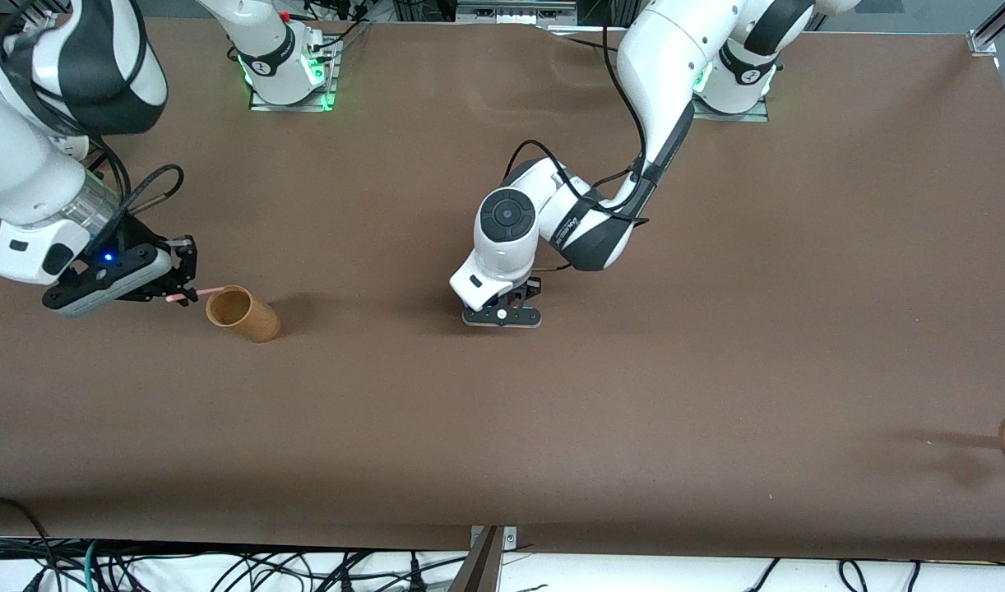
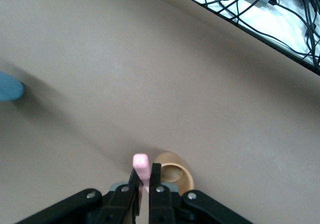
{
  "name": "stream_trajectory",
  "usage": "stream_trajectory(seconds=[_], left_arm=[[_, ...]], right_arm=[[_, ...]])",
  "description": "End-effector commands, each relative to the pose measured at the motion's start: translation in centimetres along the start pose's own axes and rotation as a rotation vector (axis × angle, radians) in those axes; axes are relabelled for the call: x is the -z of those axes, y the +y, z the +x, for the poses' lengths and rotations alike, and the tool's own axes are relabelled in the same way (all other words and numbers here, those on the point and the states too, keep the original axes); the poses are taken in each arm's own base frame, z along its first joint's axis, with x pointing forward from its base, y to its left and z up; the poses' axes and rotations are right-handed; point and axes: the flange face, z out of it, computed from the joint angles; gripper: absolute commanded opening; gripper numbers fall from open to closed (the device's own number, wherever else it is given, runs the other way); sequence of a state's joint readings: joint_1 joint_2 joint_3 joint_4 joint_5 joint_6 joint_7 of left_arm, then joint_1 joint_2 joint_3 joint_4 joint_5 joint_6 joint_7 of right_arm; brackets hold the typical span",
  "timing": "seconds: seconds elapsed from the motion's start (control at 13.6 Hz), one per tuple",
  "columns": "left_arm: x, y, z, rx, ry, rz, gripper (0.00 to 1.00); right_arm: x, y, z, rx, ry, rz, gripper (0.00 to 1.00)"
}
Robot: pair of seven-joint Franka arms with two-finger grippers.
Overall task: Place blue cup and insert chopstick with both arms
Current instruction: 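Lift the chopstick from the tan cup while the left gripper releases the cup, then carry the chopstick over the blue cup while the left gripper withdraws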
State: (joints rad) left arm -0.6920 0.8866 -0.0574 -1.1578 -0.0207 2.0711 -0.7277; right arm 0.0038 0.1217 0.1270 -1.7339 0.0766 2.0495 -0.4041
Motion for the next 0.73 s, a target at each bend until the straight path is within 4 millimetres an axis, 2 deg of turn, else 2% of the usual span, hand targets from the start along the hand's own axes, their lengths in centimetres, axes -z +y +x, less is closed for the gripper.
stream_trajectory(seconds=[0.0, 0.07, 0.22, 0.29, 0.37, 0.51, 0.66], left_arm=[[3.2, 0.3, 0.1, 0.047, -0.035, -0.045, 1.00], [5.0, -0.2, 0.4, 0.058, -0.050, -0.064, 1.00], [9.8, -2.5, 1.3, 0.080, -0.059, -0.057, 1.00], [11.9, -4.3, 2.0, 0.101, -0.071, -0.044, 1.00], [14.2, -6.2, 2.7, 0.117, -0.074, -0.040, 1.00], [18.5, -10.2, 3.9, 0.081, -0.078, -0.043, 1.00], [22.9, -14.6, 4.9, 0.054, -0.060, -0.056, 1.00]], right_arm=[[1.6, -2.2, 1.3, -0.086, -0.019, 0.035, 0.00], [2.3, -2.6, 1.5, -0.112, -0.020, 0.037, 0.00], [3.7, -5.2, 2.4, -0.170, -0.038, 0.056, 0.00], [4.0, -5.9, 2.6, -0.237, -0.050, 0.060, 0.00], [4.1, -7.3, 3.0, -0.272, -0.053, 0.066, 0.00], [4.1, -9.2, 3.6, -0.314, -0.043, 0.074, 0.00], [3.9, -12.9, 5.0, -0.391, 0.001, 0.083, 0.00]])
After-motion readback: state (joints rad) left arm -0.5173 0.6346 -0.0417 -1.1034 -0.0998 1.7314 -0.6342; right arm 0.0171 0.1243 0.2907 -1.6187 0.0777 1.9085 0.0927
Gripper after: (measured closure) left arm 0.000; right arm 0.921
